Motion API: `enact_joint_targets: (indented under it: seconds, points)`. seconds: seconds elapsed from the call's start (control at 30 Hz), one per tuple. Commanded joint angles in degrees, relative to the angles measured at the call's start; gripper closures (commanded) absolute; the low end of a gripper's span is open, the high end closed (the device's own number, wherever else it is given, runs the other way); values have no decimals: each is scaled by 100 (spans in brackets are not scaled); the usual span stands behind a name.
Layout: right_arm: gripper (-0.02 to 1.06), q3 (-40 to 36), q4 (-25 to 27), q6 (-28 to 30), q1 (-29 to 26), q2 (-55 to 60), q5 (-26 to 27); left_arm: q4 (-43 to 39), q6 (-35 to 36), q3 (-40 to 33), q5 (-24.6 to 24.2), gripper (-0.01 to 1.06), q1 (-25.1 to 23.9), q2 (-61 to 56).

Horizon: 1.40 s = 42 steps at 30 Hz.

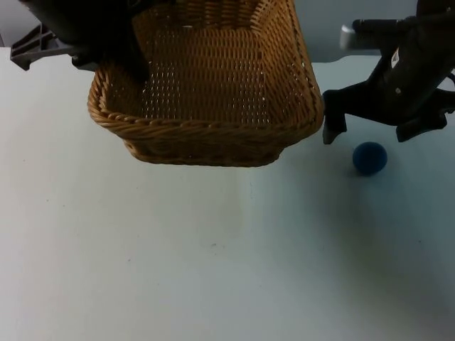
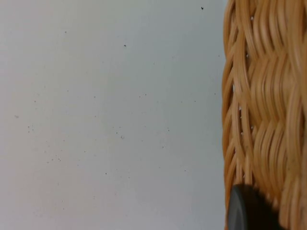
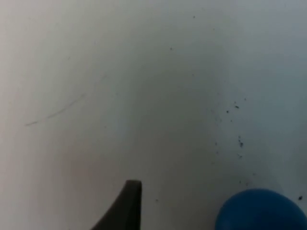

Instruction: Pick up the basket with the left hand and place the ball into the basket with the right hand.

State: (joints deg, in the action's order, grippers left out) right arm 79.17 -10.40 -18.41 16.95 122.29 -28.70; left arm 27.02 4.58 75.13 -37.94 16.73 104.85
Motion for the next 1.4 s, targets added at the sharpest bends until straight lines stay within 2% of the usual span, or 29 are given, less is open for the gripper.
enact_joint_targets:
  seconds: [0.0, 0.57, 0.6, 0.7, 0.73, 0.8, 1.2, 1.27, 1.33, 1.37]
  points:
    - [2, 98, 66, 100, -43, 71, -125, 70, 33, 13, 121, 105, 0, -72]
    - [4, 99, 26, 110, -43, 257, -315, 13, 33, 13, 110, 105, 0, -72]
    - [9, 99, 26, 110, -43, 257, -299, 13, 33, 13, 110, 105, 0, -72]
    - [34, 99, 26, 56, -97, 257, -276, 13, 33, 13, 110, 105, 0, -72]
    - [34, 99, 26, 56, -97, 257, -276, 13, 33, 13, 110, 105, 0, -72]
    - [44, 99, 11, 40, -157, 257, -263, 13, 33, 13, 110, 105, 0, -72]
    - [50, 99, 22, 37, -308, 257, -277, 6, 33, 13, 123, 105, 0, -72]
    - [61, 99, 22, 37, -308, 257, -277, 6, 33, 13, 123, 105, 0, -72]
    - [79, 99, 22, 37, -308, 257, -277, 6, 33, 13, 123, 105, 0, -72]
    - [79, 99, 22, 37, -308, 257, -277, 6, 33, 13, 123, 105, 0, -72]
